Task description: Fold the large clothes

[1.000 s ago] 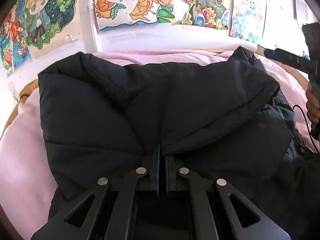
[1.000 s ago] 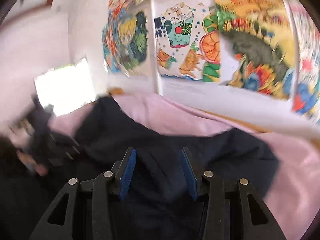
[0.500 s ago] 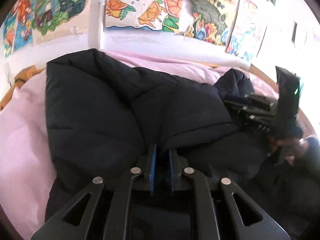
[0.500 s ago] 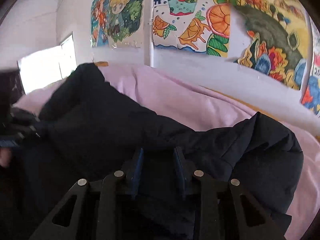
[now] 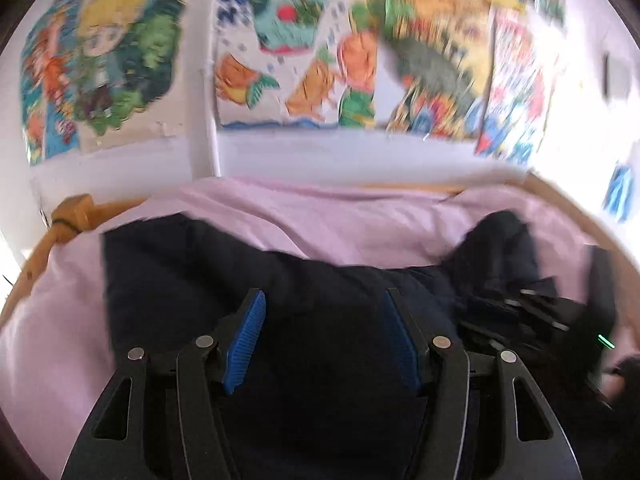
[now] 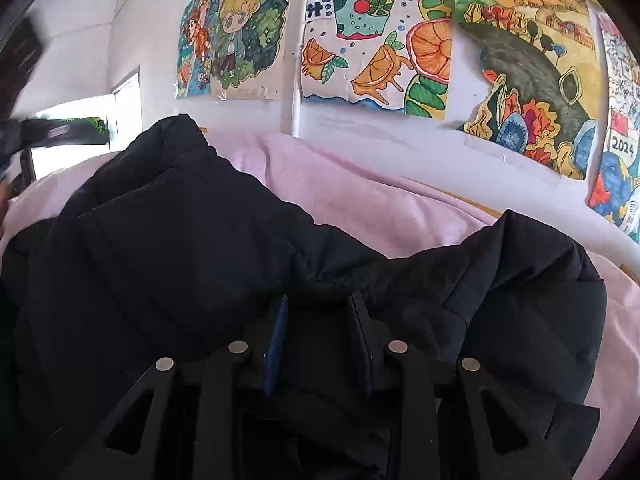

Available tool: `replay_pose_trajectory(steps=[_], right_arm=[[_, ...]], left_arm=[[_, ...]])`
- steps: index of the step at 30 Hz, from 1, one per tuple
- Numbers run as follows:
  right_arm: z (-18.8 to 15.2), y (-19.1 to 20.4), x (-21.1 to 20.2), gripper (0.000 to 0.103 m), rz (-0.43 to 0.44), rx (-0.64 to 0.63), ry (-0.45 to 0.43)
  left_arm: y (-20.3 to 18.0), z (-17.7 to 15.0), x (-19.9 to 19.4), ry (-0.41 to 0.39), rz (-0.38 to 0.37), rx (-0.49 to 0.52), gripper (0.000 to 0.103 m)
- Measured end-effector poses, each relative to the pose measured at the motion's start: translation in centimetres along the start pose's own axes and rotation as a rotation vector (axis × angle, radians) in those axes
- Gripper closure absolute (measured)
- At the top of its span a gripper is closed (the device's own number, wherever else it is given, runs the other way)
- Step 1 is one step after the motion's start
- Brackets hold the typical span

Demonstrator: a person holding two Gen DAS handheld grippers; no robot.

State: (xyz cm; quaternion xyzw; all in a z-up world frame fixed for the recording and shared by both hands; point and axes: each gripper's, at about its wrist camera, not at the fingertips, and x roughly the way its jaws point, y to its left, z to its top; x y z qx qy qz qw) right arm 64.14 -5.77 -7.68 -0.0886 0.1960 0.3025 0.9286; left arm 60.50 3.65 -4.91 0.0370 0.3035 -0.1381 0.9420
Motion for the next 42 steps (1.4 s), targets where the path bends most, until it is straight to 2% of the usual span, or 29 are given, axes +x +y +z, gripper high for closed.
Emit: replay_pose_trajectory(steps=[3, 6, 10, 13, 19, 25, 31, 33, 34, 35, 36, 38, 40, 42], right_arm=[[-0.1, 0.3, -0.2, 0.073, -0.022, -0.017, -0.012], [0.3, -0.4, -0.7, 0.075, -0.027, -0.008, -0.033], [0.9, -1.9, -1.2, 0.075, -0.077, 0.015, -0.078], [0.5, -2.8, -0.4, 0.076, -0.079, 0.059, -0.070], [-1.2, -1.1, 1.3, 0.076, -0.143, -0.006, -0.038], [-1.5, -2.0, 4.3, 0.076, -0.115, 0.006, 0.012], [-1.5, -2.9, 3.8, 0.076, -0.063, 0.056, -0.007], [-1.3, -3.5, 2.6, 0.073, -0.023, 0.097, -0.028], [-1.2, -3.6, 2.2, 0.068, -0.005, 0.110, -0.036], [-1.1, -3.7, 1.6, 0.060, 0.014, 0.122, -0.039], [-0.8, -3.7, 1.3, 0.055, 0.025, 0.123, -0.038], [-0.5, -3.3, 0.3, 0.033, 0.037, 0.121, -0.037], [-0.5, -2.9, -0.7, 0.019, 0.063, 0.123, -0.039], [-0.5, -2.0, -1.7, 0.018, 0.059, 0.097, -0.029]], left_arm=[[0.5, 0.0, 3.6, 0.048, 0.062, 0.012, 0.048], [2.4, -1.3, 4.1, 0.028, 0.021, -0.040, 0.048], [3.6, -2.0, 4.5, 0.017, -0.018, -0.076, 0.048], [3.2, -2.2, 5.3, 0.011, -0.009, -0.061, 0.048], [2.6, -3.2, 7.3, 0.000, 0.017, -0.024, 0.048], [2.7, -3.5, 9.7, 0.001, 0.037, 0.001, 0.048], [3.4, -3.2, 7.5, -0.019, -0.012, -0.035, 0.048], [3.3, -3.0, 5.8, -0.019, -0.025, -0.045, 0.043], [3.2, -3.1, 5.1, -0.020, -0.028, -0.047, 0.035], [3.0, -3.2, 4.1, -0.023, -0.027, -0.049, 0.026], [2.8, -3.4, 3.3, -0.029, -0.038, -0.043, 0.024], [2.0, -4.2, 2.1, -0.017, -0.083, 0.002, 0.017], [0.8, -5.1, 1.7, 0.020, -0.061, 0.073, 0.016], [-0.5, -6.2, 2.2, 0.097, -0.006, 0.148, 0.013]])
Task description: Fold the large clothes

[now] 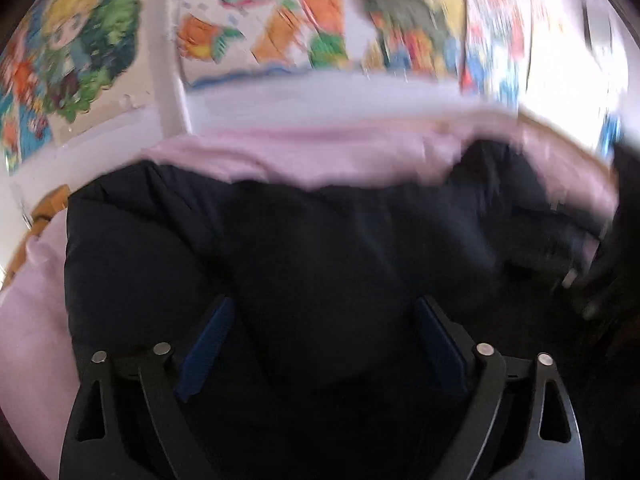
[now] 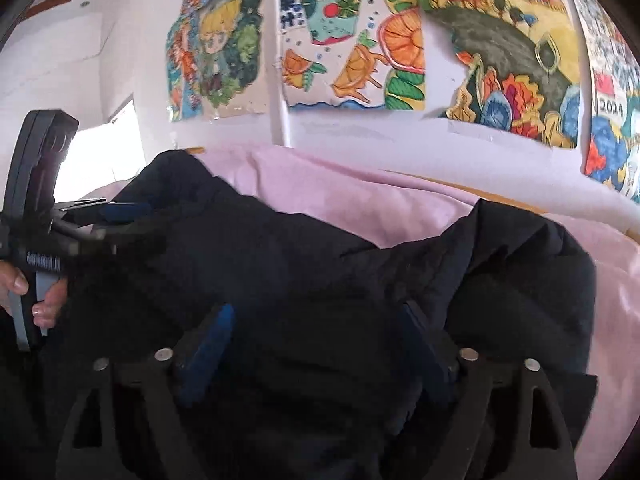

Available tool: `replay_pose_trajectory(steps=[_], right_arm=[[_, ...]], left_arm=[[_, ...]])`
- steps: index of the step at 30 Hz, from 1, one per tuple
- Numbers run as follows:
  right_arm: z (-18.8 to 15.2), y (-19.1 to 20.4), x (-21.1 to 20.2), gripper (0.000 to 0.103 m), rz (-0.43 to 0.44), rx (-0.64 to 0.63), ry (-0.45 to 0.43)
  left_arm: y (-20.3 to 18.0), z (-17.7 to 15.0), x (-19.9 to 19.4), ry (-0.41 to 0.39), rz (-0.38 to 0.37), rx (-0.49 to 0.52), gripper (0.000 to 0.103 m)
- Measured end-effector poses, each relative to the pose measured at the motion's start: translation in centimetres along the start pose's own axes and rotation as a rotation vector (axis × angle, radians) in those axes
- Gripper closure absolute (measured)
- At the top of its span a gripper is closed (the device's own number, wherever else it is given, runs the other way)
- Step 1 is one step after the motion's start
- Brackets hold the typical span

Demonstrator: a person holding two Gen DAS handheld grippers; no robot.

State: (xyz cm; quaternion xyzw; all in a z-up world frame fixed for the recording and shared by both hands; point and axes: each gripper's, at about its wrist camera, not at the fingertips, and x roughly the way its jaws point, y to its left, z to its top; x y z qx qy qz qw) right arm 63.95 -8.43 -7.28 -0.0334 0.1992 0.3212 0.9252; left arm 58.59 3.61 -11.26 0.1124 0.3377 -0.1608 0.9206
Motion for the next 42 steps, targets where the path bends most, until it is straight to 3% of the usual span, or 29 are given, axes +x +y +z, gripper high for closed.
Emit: replay_pose_trajectory(steps=[4, 7, 13, 17, 23, 29, 37, 42], right_arm=[[-0.6, 1.4, -1.0, 0.017, -0.041, -0.067, 0.043], [-1.3, 1.3, -3.0, 0.017, -0.066, -0.034, 0.073], [-1.7, 0.8, -9.5, 0.015, -0.103, 0.109, 0.105], [-0.1, 2.6, -16.3, 0.001, -0.098, 0.181, 0.147], [2.1, 8.5, -24.5, 0.000, -0.069, 0.077, 0.181], [0.7, 14.6, -31.6, 0.000, -0.073, 0.012, 0.124], [-3.8, 20.1, -36.8, 0.000, -0.075, -0.071, 0.055], [-6.5, 21.6, -36.5, 0.000, -0.063, -0.145, 0.073]], left_arm=[[-0.2, 0.0, -0.3, 0.054, 0.017, -0.035, 0.014], [-0.3, -0.1, -1.3, 0.103, 0.010, -0.094, 0.014], [-3.3, -1.2, -9.3, 0.070, -0.028, -0.183, 0.014], [-6.2, -1.6, -16.3, 0.073, -0.070, -0.192, 0.002], [-8.7, -2.9, -24.7, 0.013, -0.096, -0.194, 0.002], [-10.9, -6.2, -31.6, -0.044, -0.052, -0.204, 0.002], [-12.1, -10.7, -36.2, -0.059, -0.085, -0.215, 0.002], [-12.8, -13.7, -35.2, -0.042, -0.096, -0.154, 0.002]])
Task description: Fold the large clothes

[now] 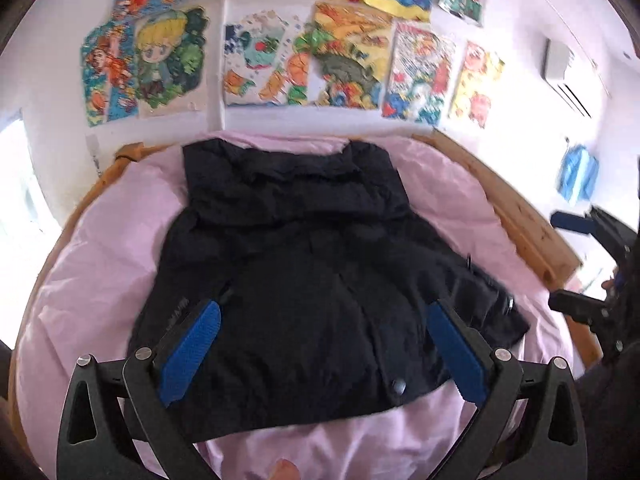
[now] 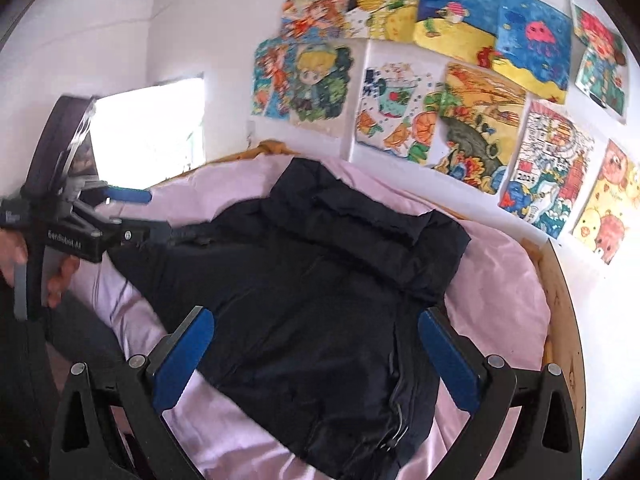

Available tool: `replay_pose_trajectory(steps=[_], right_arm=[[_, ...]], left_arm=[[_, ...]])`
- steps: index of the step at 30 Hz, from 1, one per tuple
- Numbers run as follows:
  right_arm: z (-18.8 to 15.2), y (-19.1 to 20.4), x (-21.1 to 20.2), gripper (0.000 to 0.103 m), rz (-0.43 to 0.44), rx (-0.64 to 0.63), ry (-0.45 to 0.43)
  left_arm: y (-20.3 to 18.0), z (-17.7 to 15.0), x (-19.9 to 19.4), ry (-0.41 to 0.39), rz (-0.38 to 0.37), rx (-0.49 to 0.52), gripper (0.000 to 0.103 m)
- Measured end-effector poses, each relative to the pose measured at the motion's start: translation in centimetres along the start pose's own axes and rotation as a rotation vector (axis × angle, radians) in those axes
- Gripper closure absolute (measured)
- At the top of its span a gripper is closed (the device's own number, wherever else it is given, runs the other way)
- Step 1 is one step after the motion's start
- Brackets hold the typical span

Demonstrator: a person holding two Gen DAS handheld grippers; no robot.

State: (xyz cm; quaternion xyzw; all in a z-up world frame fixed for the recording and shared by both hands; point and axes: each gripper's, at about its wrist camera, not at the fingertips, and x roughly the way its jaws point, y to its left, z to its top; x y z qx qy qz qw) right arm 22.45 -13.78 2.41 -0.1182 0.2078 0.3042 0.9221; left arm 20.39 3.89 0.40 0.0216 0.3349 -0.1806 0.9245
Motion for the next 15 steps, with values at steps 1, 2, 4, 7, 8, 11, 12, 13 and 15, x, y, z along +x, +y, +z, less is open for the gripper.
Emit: replay_pose_trajectory(steps=[1, 2, 4, 7, 8, 11, 12, 13, 15], right_arm=[[-0.6, 0.3, 0.5, 0.000, 0.006, -0.021, 0.012], [-1.3, 0.6, 0.8, 0.000, 0.011, -0.036, 0.026], [-2.8, 1.3, 2.1, 0.000, 0.023, -0.070, 0.077], [-5.1, 2.2, 3.9, 0.000, 0.032, -0.121, 0.146], [-5.7, 2.5, 4.4, 0.000, 0.032, -0.134, 0.165], [-7.7, 3.3, 5.7, 0.000, 0.044, -0.184, 0.222], [-8.3, 3.5, 6.0, 0.000, 0.047, -0.190, 0.234], [-8.7, 3.6, 6.5, 0.000, 0.051, -0.198, 0.254], [-9.6, 4.0, 7.4, 0.000, 0.038, -0.226, 0.278]], left_arm=[[0.2, -0.8, 0.7, 0.021, -0.016, 0.002, 0.002], [0.5, -1.5, 1.5, 0.063, -0.031, -0.008, 0.002], [0.8, -2.0, 2.4, 0.114, -0.080, -0.010, 0.002], [0.8, -2.4, 2.8, 0.111, -0.043, 0.033, 0.002], [0.7, -2.4, 2.9, 0.109, -0.030, 0.047, 0.002], [0.2, -2.5, 3.3, 0.092, -0.020, 0.070, 0.002], [0.0, -2.5, 3.4, 0.086, -0.008, 0.085, 0.002], [-0.3, -2.7, 3.5, 0.083, 0.006, 0.103, 0.002], [-0.9, -3.3, 3.7, 0.080, 0.022, 0.146, 0.002]])
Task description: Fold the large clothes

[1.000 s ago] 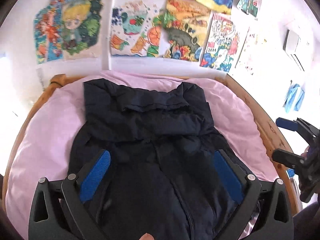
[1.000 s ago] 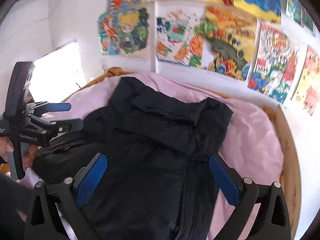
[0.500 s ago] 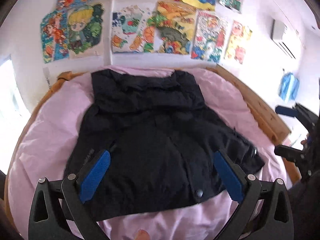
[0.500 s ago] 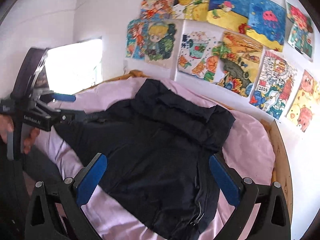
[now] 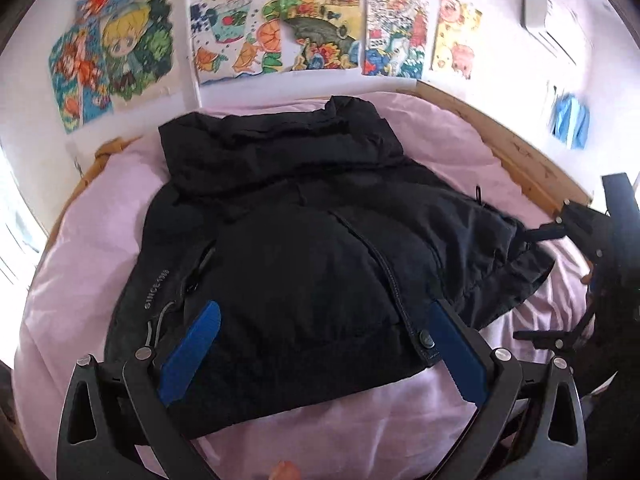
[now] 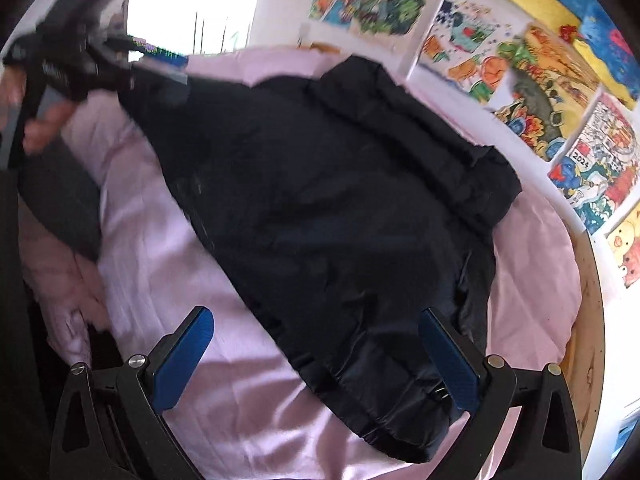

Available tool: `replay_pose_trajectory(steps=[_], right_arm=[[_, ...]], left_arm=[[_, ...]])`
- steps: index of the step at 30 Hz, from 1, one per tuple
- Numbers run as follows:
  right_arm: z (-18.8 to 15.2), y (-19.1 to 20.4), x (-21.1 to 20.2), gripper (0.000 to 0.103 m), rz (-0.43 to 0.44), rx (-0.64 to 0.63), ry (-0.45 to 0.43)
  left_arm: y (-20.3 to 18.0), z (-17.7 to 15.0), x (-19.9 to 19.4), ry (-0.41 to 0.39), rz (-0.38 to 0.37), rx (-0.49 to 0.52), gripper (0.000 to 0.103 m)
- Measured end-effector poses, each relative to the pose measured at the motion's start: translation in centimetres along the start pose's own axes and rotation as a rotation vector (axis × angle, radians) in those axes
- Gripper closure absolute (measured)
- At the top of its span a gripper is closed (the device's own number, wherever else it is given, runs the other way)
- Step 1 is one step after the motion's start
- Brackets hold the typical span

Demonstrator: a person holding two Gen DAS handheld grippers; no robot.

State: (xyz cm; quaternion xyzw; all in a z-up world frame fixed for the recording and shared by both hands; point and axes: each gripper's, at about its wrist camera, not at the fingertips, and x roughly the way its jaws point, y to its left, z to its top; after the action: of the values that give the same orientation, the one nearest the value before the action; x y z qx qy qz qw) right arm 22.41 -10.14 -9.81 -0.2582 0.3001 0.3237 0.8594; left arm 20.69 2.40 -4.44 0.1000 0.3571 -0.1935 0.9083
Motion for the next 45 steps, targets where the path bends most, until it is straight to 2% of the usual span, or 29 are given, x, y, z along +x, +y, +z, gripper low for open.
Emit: replay_pose_trajectory(steps=[4, 8, 19, 21, 23, 24, 30, 35, 36, 38, 41, 45], right_arm=[[-1.1, 0.6, 2.2, 0.000, -0.038, -0.051, 0.053], [-2.0, 1.2, 4.2, 0.000, -0.138, -0.120, 0.101], [-2.1, 1.2, 5.5, 0.001, -0.333, -0.175, 0.099], [-1.8, 1.4, 5.1, 0.007, -0.384, -0.192, 0.075], [-1.6, 1.2, 4.6, 0.021, -0.429, -0.195, 0.048], [-1.4, 0.9, 4.5, 0.023, -0.431, -0.187, 0.044], [-0.9, -0.3, 3.7, 0.046, -0.352, -0.125, 0.029], [0.7, -1.6, 1.8, 0.079, -0.264, 0.004, -0.020], [1.1, -2.2, 1.2, 0.081, -0.242, 0.050, -0.037], [2.2, -3.7, 0.2, 0.085, -0.197, 0.148, -0.064], [3.7, -6.0, -1.1, 0.087, -0.131, 0.284, -0.100], [5.2, -8.0, -2.6, 0.087, -0.079, 0.400, -0.140]], left_arm=[[-1.4, -0.8, 0.2, -0.022, 0.015, 0.088, 0.002], [-2.4, -1.5, 0.3, -0.034, 0.015, 0.154, 0.002], [-2.7, -2.2, 1.1, -0.012, 0.002, 0.172, 0.002], [-2.8, -2.2, 0.9, -0.016, -0.011, 0.173, 0.002], [-2.9, -2.2, 0.7, -0.021, -0.021, 0.176, 0.002], [-3.0, -2.2, 0.7, -0.022, -0.026, 0.180, 0.002], [-3.9, -2.6, 0.5, -0.029, -0.039, 0.239, 0.002], [-4.8, -3.7, 1.6, 0.004, -0.004, 0.305, 0.002], [-4.7, -4.0, 1.9, 0.014, 0.011, 0.316, 0.002], [-4.5, -4.5, 2.8, 0.027, 0.062, 0.335, 0.002], [-3.7, -5.2, 4.2, 0.054, 0.179, 0.355, 0.002], [-1.9, -5.5, 5.7, 0.074, 0.334, 0.345, 0.002]])
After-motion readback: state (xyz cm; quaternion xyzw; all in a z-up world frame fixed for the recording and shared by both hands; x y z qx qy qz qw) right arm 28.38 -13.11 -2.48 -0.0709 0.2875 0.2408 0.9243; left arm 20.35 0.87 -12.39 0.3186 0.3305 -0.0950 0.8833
